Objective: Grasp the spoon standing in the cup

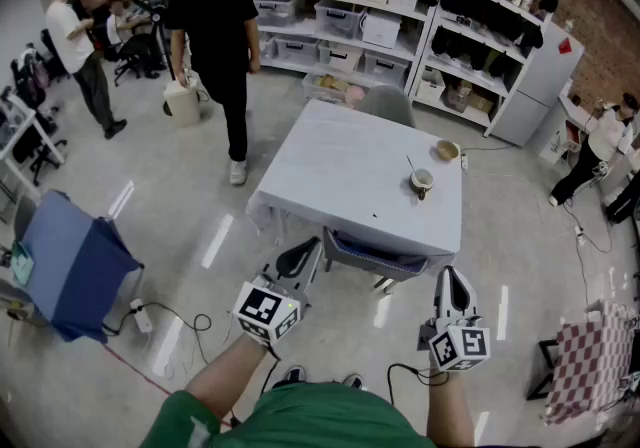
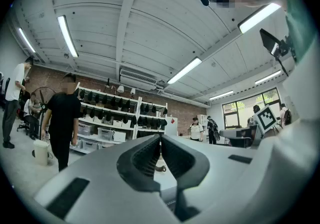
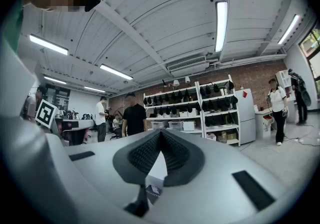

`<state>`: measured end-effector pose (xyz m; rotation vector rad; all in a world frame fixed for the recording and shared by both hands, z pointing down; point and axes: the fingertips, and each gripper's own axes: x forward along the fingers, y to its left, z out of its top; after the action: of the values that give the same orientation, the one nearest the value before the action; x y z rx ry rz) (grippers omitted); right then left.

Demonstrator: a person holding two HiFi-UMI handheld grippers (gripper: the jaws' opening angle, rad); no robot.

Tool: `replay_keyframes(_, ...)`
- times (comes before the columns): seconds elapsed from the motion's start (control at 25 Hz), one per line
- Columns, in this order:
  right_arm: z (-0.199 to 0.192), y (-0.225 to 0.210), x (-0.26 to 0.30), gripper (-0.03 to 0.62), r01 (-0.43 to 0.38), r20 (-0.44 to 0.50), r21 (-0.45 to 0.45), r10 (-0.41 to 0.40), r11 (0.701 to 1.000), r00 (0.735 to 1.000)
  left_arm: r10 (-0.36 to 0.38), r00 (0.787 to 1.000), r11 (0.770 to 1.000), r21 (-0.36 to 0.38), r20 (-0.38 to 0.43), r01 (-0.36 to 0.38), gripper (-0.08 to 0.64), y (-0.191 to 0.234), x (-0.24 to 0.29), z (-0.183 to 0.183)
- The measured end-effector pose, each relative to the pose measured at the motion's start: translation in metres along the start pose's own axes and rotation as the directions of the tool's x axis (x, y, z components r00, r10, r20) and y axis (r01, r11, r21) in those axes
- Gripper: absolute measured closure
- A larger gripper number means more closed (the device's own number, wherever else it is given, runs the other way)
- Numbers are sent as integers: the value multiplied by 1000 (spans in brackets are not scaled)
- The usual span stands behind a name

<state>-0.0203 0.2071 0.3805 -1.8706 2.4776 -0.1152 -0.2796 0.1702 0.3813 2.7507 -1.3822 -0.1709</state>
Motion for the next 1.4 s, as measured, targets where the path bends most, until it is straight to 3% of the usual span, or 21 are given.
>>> replay_keyframes(0.2, -4, -24, -41, 575, -5, -11, -2, 5, 1000, 1000, -15, 1000, 1000, -23, -17, 15, 532, -51, 6, -7)
replay_keyframes(0.4, -21, -58, -63, 575, 12, -31, 50, -11, 999, 999, -25, 998, 1000, 2, -59, 25, 532, -91, 16, -17)
replay_keyframes(0.88, -19, -129, -105, 575, -49, 9, 82, 48, 995, 999, 71, 997, 997, 36, -32, -70, 532, -164, 33, -13)
replay_keyframes(1.08, -3, -131, -94, 575, -63, 14, 72, 62, 995, 998, 99, 995, 995, 33, -23, -98, 532, -157, 35, 3)
replay_keyframes(1.4, -30, -170, -89, 575, -79, 5, 89, 79, 993, 997, 136, 990, 990, 43, -30, -134, 532, -171, 56, -26)
